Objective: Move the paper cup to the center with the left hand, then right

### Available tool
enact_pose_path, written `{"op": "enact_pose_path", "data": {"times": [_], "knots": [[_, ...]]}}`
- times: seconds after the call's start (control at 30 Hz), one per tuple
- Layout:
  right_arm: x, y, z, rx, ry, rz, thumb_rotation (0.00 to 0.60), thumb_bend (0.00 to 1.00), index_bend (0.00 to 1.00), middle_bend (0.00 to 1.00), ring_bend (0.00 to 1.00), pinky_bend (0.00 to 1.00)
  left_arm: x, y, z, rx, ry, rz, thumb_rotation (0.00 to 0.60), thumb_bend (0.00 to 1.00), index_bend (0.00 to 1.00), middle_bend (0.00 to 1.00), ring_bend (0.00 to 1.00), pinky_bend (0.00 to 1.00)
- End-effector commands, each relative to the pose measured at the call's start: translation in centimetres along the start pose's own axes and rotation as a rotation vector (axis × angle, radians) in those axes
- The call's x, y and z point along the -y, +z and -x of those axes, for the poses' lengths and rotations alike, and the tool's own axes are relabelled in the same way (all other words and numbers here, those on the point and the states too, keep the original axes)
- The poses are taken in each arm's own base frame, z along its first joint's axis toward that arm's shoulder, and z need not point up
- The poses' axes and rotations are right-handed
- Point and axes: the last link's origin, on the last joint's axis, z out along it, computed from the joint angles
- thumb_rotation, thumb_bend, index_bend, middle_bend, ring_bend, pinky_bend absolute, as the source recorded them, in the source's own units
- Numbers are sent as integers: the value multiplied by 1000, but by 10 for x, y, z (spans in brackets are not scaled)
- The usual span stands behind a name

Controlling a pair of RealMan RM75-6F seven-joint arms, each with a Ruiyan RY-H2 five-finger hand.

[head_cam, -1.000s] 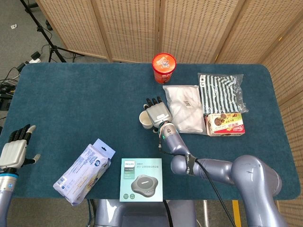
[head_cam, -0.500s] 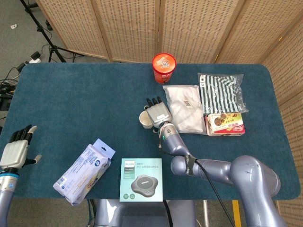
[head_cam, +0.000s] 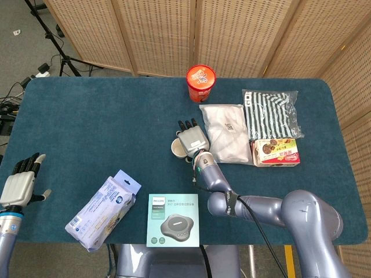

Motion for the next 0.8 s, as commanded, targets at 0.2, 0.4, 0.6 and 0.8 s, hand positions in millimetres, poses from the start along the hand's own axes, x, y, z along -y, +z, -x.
{"op": "enact_pose_path", "data": {"times": [0.2,0.4,0.6,0.8], "knots": [[0,0,1,4,-2,2,600,260,322,0,0,0,0,0,0,2,-1,2,600,249,0,0,0,0],[0,0,0,1,-7,4,600,260,364,0,0,0,0,1,1,7,-1,2,600,250,0,0,0,0],[1,-1,-2,-4,-16,3,600,260,411,0,0,0,0,1,2,12,-3,2,600,250,0,0,0,0],[-1,-2,-3,-11,-42,15,600,262,413,0,0,0,0,1,1,13,-4,1,600,250,0,0,0,0]]}}
